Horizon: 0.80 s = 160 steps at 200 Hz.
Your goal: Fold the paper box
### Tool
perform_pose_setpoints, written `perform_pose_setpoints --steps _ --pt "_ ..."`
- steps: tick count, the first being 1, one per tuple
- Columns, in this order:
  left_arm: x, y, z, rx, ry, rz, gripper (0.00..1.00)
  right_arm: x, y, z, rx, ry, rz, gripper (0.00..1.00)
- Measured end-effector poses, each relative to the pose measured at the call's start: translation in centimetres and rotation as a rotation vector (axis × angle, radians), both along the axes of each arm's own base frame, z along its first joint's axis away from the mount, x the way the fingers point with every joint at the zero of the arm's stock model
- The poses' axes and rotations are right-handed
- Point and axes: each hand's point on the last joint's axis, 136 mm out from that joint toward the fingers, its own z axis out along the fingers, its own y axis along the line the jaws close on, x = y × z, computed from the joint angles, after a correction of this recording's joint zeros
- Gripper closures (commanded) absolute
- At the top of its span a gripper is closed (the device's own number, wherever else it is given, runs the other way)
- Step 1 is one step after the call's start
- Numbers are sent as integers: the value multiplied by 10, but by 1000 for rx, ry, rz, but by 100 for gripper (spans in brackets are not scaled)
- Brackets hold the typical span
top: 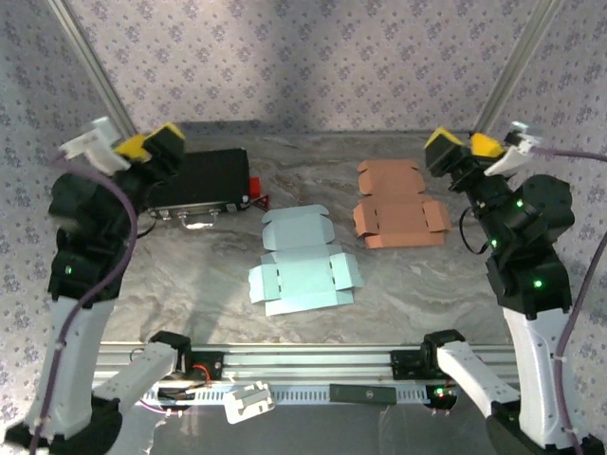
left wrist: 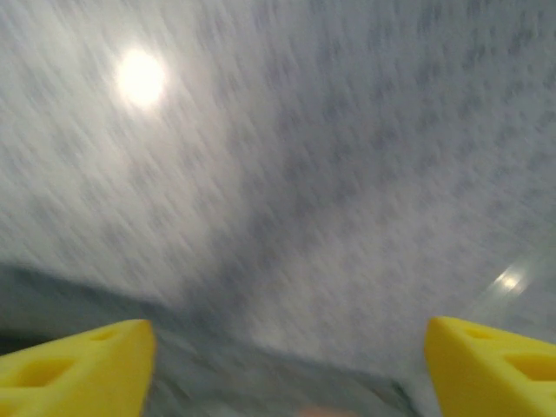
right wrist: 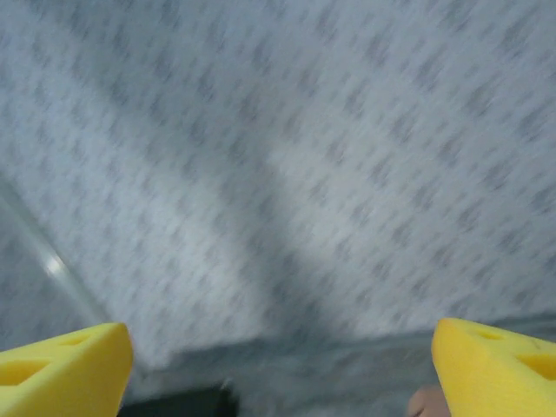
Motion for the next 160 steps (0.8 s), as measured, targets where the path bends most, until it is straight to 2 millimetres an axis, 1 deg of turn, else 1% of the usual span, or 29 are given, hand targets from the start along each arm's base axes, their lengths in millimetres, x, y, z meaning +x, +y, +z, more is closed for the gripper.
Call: perform_pose_setpoints --steps 5,8,10,14,17,18,22,23,31,32,33,34,38,39,42,44,46,47,50,52,55,62,73,79,88,106,123,141,160 --pt "3 -19 -17 2 59 -52 36 -1 11 -11 17 51 39 26" --pt "5 -34 -37 1 121 -88 37 -1 19 -21 19 83 62 26" --pt "5 -40 -43 8 139 -104 38 -1 25 -28 27 110 82 26" --pt "3 -59 -72 9 217 -149 40 -2 37 -45 28 163 121 27" --pt "1 -68 -86 24 251 -170 41 -3 46 -59 31 204 143 27" --pt "-1 -74 -98 27 282 -185 42 -3 48 -63 30 214 149 27" --pt "-6 -88 -123 37 340 -218 44 -5 59 -82 32 265 178 27" --pt "-8 -93 -135 51 366 -229 45 -6 62 -91 30 287 187 27" --pt "-20 -114 -200 100 513 -269 48 -13 79 -134 29 394 225 27" --pt "-23 -117 -214 104 550 -273 48 -16 84 -147 25 425 236 27" --pt "-23 -117 -214 104 550 -273 48 -17 86 -151 25 436 238 27" --pt "-27 -120 -231 124 586 -280 49 -18 87 -156 27 446 243 27" --pt "-35 -124 -257 158 644 -288 50 -23 94 -181 14 505 256 28" --pt "-40 -125 -273 173 684 -289 50 -25 96 -192 9 533 257 28" --pt "-46 -126 -291 196 726 -289 51 -29 100 -208 4 573 263 29" --pt "-52 -125 -308 223 767 -289 52 -33 104 -226 -7 616 267 30" --pt "-58 -124 -323 241 808 -283 53 -36 105 -237 -15 641 268 30" --pt "-59 -124 -328 247 820 -281 53 -39 107 -247 -17 666 269 31" --pt "-66 -121 -344 279 860 -278 54 -43 110 -260 -19 698 272 31" --pt "-70 -119 -356 293 893 -268 54 -48 112 -277 -29 734 272 32" --pt "-76 -116 -369 317 927 -262 54 -53 114 -290 -33 764 272 32" --pt "-84 -109 -390 355 991 -239 54 -69 117 -329 -51 855 266 32" --pt "-86 -104 -402 378 1026 -208 54 -91 118 -370 -68 949 253 33" --pt "-82 -105 -402 367 1021 -200 54 -100 120 -385 -69 982 248 33" --pt "-75 -104 -400 347 1013 -187 55 -109 127 -398 -54 1008 240 33" --pt "-53 -97 -398 277 1011 -149 55 -116 146 -406 19 1019 235 33" --pt "-32 -79 -398 247 1014 -94 55 -116 163 -414 124 1025 219 33" --pt "-17 -67 -396 223 1005 -76 56 -115 174 -429 203 1050 186 33" --pt "-5 -63 -401 213 1019 -89 60 -114 185 -440 270 1082 151 35"
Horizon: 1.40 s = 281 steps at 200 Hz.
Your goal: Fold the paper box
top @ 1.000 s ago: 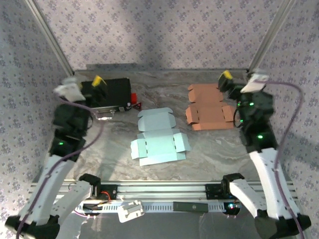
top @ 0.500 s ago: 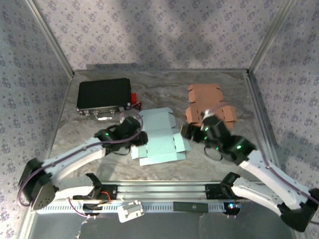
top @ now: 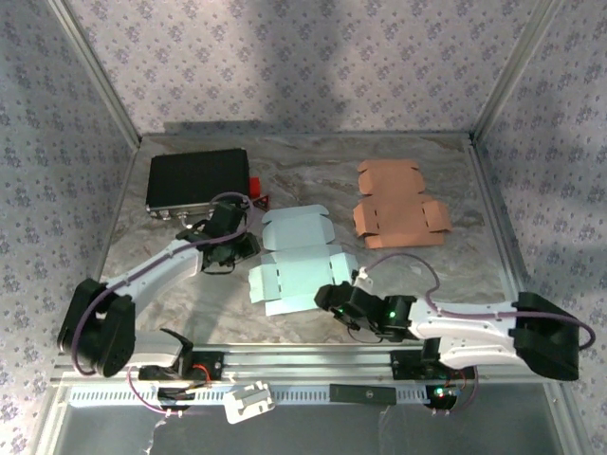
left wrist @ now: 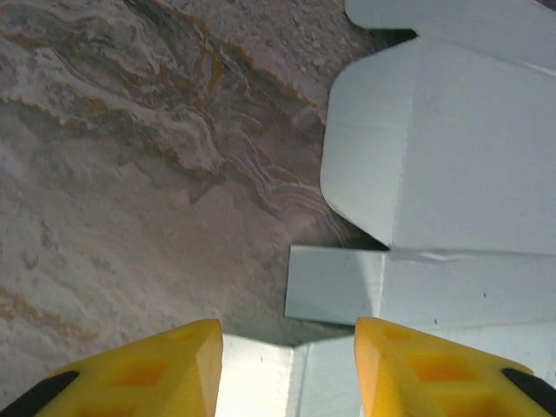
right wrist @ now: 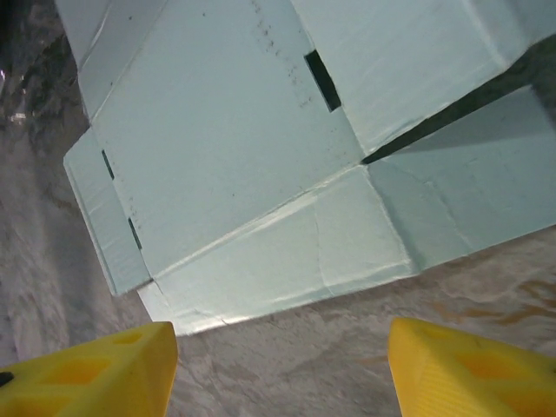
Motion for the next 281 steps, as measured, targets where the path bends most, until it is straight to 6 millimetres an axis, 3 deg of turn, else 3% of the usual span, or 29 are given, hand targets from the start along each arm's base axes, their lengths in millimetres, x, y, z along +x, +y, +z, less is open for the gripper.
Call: perform_pose_setpoints --steps 41,81,125,180,213,261,281 --pt "3 -14 -19 -25 48 -69 61 -3 23 -10 103 66 -88 35" --pt "4 -21 -28 -51 54 -94 62 6 32 -22 151 84 -148 36" --pt "2 -29 -39 -60 72 -117 63 10 41 -20 218 91 -173 38" --pt "0 -38 -47 -72 75 -139 66 12 34 -18 290 59 -193 42" --pt "-4 -48 -52 -77 80 -156 66 28 15 -12 273 -32 -218 43" --pt "-3 -59 -48 -98 60 -162 67 52 6 14 313 -133 -242 50" --pt "-5 -62 -51 -98 66 -166 68 57 1 16 314 -152 -251 58"
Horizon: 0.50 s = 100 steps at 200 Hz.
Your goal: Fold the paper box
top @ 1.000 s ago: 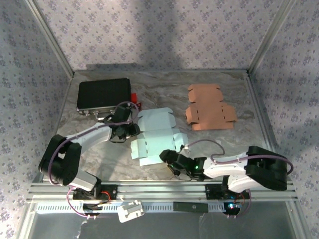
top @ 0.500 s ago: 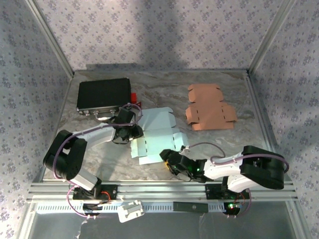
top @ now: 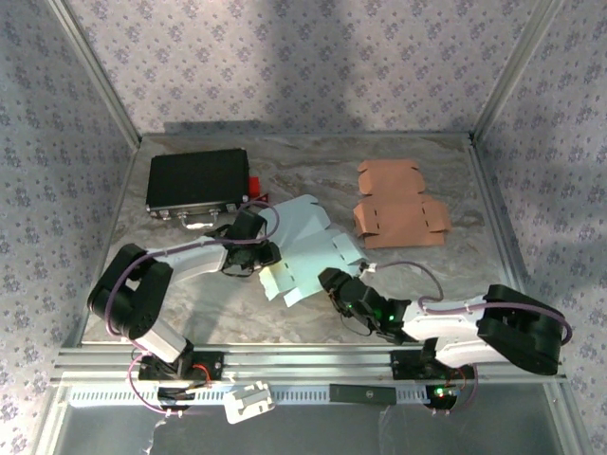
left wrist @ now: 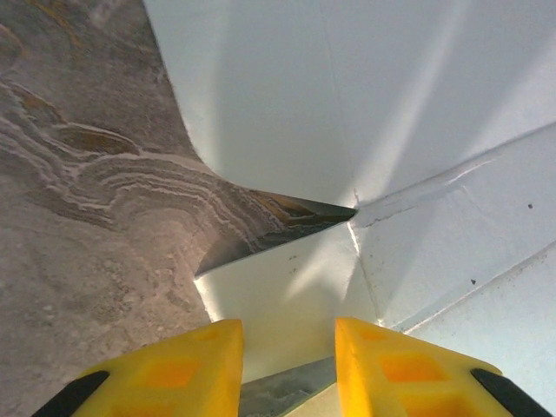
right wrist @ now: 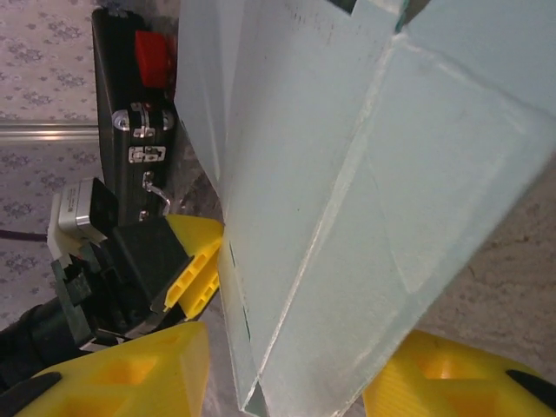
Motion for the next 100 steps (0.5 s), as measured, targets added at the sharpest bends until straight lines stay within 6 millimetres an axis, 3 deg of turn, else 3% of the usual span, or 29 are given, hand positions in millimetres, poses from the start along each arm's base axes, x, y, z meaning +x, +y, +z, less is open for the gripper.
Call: perform_pose_setpoints --steps 16,40,58,73,87,100 --pt "-2 -1 -2 2 6 -2 69 4 -3 1 -5 -9 -11 71" --pt "-1 -1 -2 1 7 2 72 9 -7 1 -6 -11 -33 100" --pt "-2 -2 0 3 1 0 66 11 -11 4 -11 -18 -43 100" --pt "-3 -2 12 8 -31 1 54 12 -12 12 -26 -31 -38 100" --pt "-6 -2 35 4 -89 -3 43 15 -12 34 -36 -67 -35 100" --pt "-8 -2 69 -16 -169 -5 39 19 -12 67 -36 -121 -39 100"
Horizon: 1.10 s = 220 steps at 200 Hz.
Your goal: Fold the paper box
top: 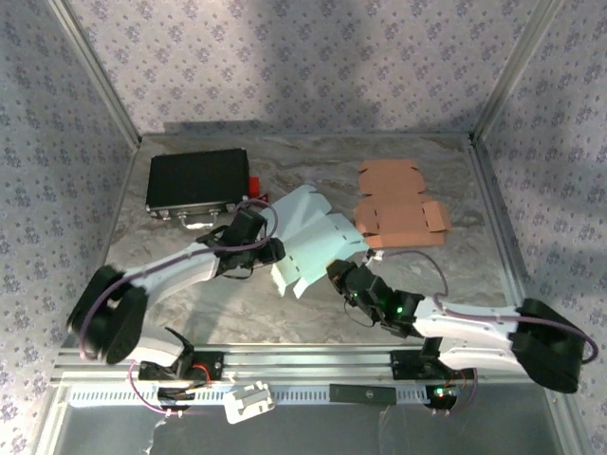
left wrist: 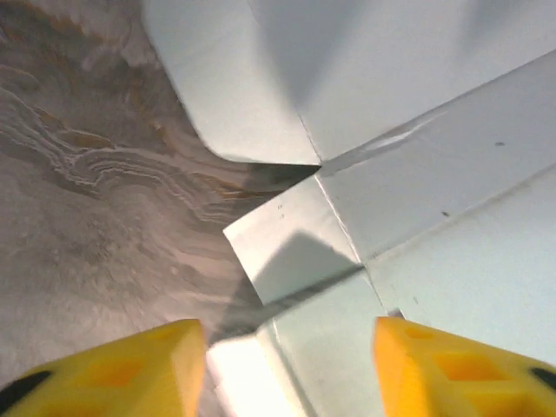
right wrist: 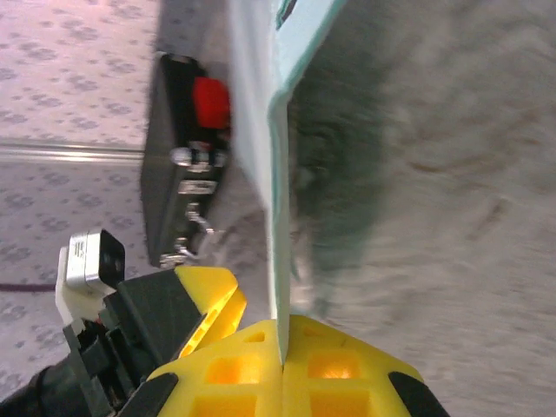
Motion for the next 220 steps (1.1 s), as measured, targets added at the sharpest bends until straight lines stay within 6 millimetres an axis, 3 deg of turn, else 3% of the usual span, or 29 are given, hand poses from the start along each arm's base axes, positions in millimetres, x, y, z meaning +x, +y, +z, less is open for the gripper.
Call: perform_pose_setpoints --steps 32,48,72,88,104,129,144,161,175,194,207,220 --pt "4 10 98 -101 -220 38 38 8 -18 110 17 -149 -34 100" --pt "2 18 133 -140 -289 60 38 10 -33 153 -5 -193 -57 100" --pt "-4 28 155 -157 -316 76 38 3 -49 206 -82 -212 -47 100" --pt "-8 34 156 -149 -304 82 38 -3 -55 241 -105 -211 -28 100" --pt "-13 39 153 -142 -281 84 40 -7 -55 259 -99 -208 -7 100" --pt "-15 50 152 -152 -253 110 46 5 -52 245 -89 -135 -6 100" --pt "-13 57 151 -164 -237 134 47 31 -44 218 -90 -52 -37 100" --pt "-14 59 151 -181 -222 144 48 61 -20 176 -89 53 -36 100" --pt "-17 55 153 -211 -204 131 48 78 3 132 -97 137 -15 100" --pt "-22 46 157 -264 -179 117 47 81 21 82 -96 239 10 100" --pt "-26 33 161 -305 -168 97 46 81 26 67 -78 274 13 100" --pt "-32 19 166 -335 -147 71 46 83 31 67 -42 274 12 100"
